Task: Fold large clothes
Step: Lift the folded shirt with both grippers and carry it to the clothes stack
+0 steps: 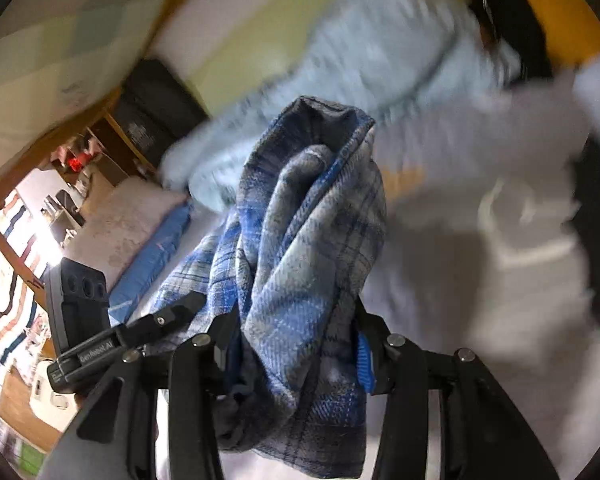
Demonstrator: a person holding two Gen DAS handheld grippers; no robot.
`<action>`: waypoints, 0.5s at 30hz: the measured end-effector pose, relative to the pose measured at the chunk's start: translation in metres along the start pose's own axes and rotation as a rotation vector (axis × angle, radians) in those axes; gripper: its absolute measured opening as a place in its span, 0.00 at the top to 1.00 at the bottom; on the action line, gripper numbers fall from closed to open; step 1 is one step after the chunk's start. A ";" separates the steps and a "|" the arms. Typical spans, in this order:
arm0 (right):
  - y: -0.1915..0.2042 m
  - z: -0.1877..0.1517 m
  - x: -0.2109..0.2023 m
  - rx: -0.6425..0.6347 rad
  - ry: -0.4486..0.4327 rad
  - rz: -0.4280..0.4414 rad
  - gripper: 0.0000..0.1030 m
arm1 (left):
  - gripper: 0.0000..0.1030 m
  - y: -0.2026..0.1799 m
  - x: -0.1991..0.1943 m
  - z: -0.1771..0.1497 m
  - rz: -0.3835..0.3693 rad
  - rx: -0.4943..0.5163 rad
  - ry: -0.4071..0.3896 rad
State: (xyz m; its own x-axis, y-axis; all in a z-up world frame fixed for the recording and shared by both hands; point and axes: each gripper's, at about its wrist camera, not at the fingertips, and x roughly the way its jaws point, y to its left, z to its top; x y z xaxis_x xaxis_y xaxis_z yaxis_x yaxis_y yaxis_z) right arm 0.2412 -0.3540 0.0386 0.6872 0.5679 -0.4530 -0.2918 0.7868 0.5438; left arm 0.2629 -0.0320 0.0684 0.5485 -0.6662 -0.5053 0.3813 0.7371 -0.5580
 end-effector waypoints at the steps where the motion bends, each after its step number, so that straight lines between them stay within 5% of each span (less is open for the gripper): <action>1: 0.003 0.003 -0.018 -0.007 -0.044 -0.013 0.59 | 0.68 -0.016 -0.003 0.005 -0.025 0.009 -0.016; 9: -0.005 0.051 -0.153 -0.053 -0.327 -0.108 0.59 | 0.69 -0.159 0.012 0.047 -0.163 0.196 -0.078; 15: -0.030 0.092 -0.223 -0.109 -0.422 -0.262 0.59 | 0.69 -0.261 0.065 0.080 -0.252 0.307 -0.070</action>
State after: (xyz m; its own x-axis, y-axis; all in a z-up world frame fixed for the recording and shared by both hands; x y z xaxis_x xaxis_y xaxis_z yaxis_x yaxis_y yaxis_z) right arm 0.1578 -0.5264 0.1882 0.9490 0.2187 -0.2270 -0.1259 0.9232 0.3631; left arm 0.2589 -0.2584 0.2337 0.4550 -0.8288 -0.3257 0.7091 0.5584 -0.4306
